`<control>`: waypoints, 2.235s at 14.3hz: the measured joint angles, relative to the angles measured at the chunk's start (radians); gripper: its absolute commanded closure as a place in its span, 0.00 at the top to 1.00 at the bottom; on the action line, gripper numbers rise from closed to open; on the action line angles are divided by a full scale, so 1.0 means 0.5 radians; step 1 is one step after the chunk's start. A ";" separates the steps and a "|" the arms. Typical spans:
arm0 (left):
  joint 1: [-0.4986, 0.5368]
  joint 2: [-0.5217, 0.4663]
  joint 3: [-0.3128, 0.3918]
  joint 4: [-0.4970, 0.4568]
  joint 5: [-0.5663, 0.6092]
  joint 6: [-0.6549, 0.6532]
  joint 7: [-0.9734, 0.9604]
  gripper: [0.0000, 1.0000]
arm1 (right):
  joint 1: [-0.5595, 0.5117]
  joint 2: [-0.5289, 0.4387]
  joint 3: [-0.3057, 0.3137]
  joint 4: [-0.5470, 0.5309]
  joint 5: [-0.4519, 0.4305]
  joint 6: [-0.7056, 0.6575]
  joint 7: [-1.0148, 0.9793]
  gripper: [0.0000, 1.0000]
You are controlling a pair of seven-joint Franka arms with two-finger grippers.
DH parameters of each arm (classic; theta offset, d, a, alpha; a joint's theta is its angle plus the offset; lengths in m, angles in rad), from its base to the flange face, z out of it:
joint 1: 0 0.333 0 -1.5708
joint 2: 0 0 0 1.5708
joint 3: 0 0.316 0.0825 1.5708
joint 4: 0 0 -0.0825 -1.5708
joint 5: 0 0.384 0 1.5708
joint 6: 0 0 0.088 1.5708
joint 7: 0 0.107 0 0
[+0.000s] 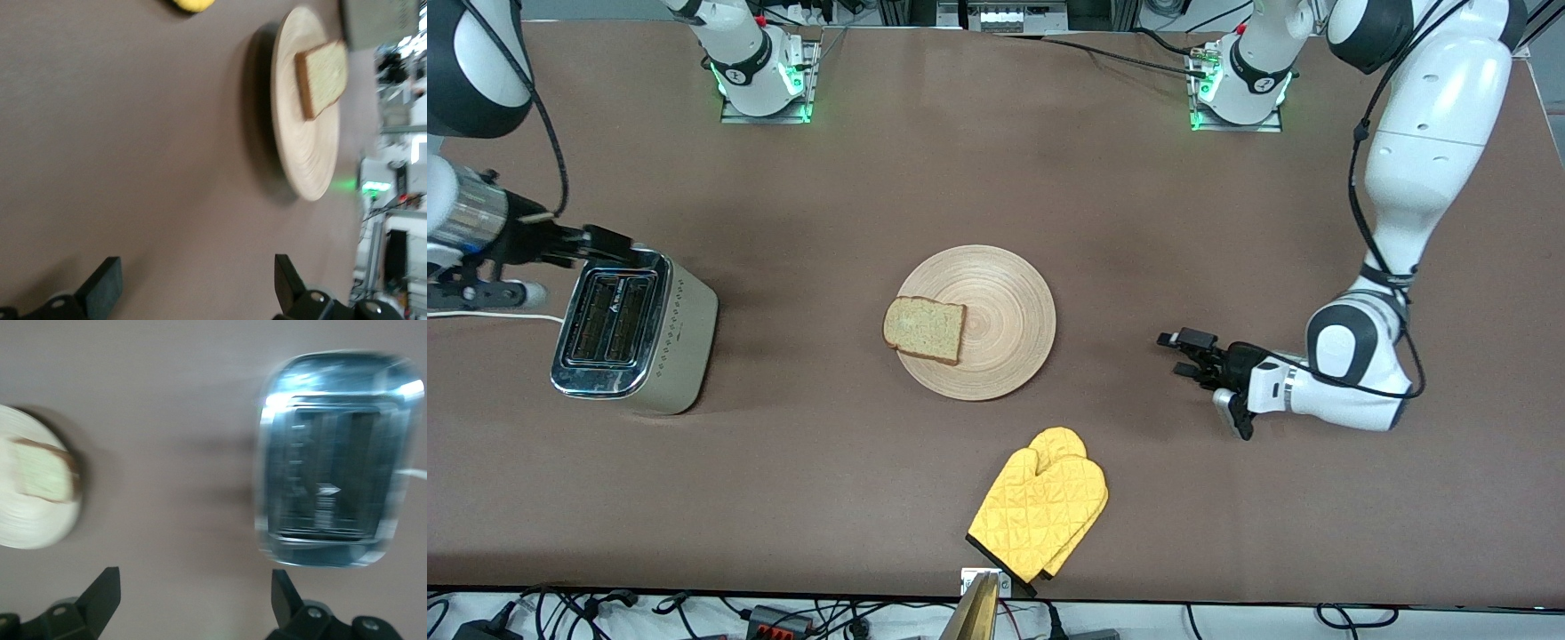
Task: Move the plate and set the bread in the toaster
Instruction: 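Move the right gripper toward the bread while the left gripper withdraws, then grasp the bread slice edge with the right gripper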
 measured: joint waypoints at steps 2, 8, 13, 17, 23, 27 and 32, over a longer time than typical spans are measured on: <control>0.005 -0.083 0.003 0.084 0.390 -0.096 -0.136 1.00 | 0.039 0.099 0.002 0.000 0.169 0.079 0.161 1.00; -0.025 -0.347 -0.005 0.127 1.150 -0.320 -0.485 1.00 | 0.211 0.309 0.006 -0.112 0.384 0.438 0.379 1.00; -0.011 -0.619 0.014 0.137 1.293 -0.519 -0.623 1.00 | 0.391 0.370 0.009 -0.357 0.698 0.861 0.615 1.00; -0.006 -0.735 0.020 0.291 1.524 -0.549 -0.638 1.00 | 0.488 0.422 0.009 -0.563 0.793 1.225 0.621 1.00; -0.040 -0.793 0.007 0.630 1.531 -0.776 -0.733 1.00 | 0.711 0.437 0.015 -0.900 0.829 1.740 0.611 1.00; -0.081 -0.807 0.002 0.649 1.492 -0.786 -1.074 1.00 | 0.708 0.437 0.017 -0.922 1.226 1.743 0.290 1.00; -0.086 -0.807 0.001 0.649 1.434 -0.786 -1.373 1.00 | 0.706 0.502 0.016 -0.948 1.697 1.745 -0.221 1.00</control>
